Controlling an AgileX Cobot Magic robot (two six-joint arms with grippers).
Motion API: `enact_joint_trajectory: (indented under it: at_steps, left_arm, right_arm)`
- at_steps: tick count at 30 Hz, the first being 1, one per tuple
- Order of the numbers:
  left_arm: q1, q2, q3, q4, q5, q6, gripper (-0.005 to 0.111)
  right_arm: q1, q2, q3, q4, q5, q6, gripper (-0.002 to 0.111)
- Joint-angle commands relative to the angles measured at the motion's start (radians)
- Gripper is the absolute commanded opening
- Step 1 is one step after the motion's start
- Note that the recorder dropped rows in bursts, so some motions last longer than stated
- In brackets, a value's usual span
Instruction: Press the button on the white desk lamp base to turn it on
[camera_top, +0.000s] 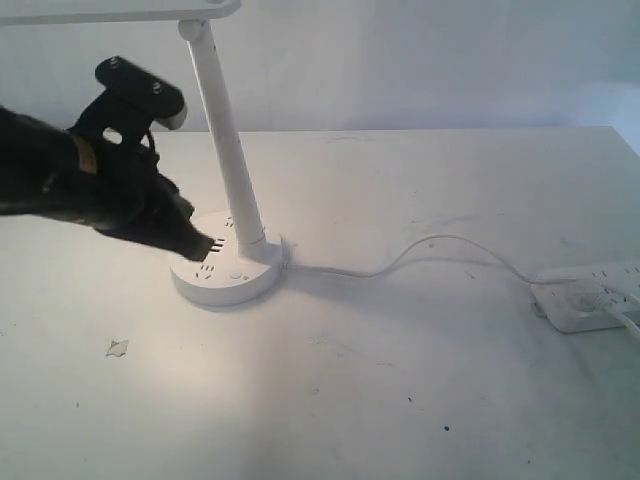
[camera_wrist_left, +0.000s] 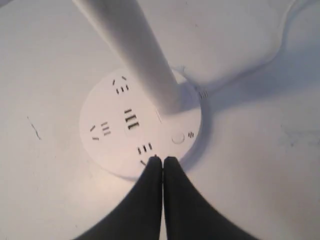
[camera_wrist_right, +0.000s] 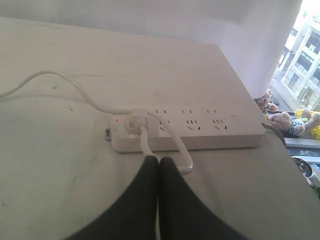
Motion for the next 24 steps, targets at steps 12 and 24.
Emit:
enact_joint_trajectory:
  at_steps: [12,24]
  left_arm:
    - [0.001,-0.311,0.440,0.004,-0.287,-0.200,0.000]
    - [0.001,-0.364,0.564,0.004,-0.335,-0.300,0.000]
  right_arm:
    - [-0.004,-0.002,0.001,0.001,-0.006,0.004,0.000]
    - [-0.004,-0.002,0.001,0.001,-0.006,0.004,0.000]
